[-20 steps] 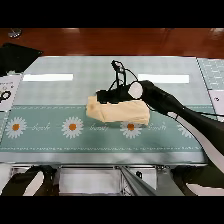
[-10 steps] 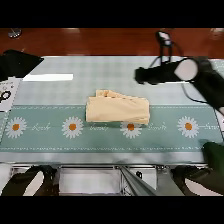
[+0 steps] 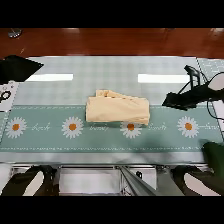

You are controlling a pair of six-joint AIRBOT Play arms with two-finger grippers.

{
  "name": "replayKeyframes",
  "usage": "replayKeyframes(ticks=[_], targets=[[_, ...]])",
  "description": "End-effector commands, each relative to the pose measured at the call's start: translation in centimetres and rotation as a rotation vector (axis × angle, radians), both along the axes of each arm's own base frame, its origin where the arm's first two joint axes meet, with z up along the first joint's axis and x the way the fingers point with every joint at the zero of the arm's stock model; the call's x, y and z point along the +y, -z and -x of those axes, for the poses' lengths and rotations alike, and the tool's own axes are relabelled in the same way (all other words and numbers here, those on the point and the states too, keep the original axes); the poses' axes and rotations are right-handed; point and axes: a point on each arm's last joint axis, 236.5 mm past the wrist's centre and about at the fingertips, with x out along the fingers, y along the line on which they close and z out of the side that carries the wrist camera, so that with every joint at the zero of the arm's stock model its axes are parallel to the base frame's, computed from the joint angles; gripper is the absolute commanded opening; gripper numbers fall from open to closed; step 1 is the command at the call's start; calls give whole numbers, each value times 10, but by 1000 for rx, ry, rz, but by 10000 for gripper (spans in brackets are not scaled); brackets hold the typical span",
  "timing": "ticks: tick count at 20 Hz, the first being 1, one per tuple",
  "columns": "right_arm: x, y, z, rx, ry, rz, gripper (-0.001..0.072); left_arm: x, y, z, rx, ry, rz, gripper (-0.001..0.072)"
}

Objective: Fold the shirts.

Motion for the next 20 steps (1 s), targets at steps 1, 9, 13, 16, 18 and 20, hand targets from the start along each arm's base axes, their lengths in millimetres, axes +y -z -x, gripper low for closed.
replayKeyframes(ticks=[1,9,13,16,18,20], targets=[[40,29,-2,-29,3,-87,518,2,8,-3,31,-10,1,19],[119,93,1,104,19,-244,596,2,42,-1,156,-46,60,19],[128,98,-5,84,15,-248,29,2,42,-1,158,-49,63,19],[121,38,-36,-89,-79,-273,28,2,42,-1,158,-50,63,19],[105,-39,-66,-262,-65,-305,28,2,44,-3,166,-50,63,19],[79,-126,-87,-447,-10,-342,28,3,49,-7,180,-52,66,19]])
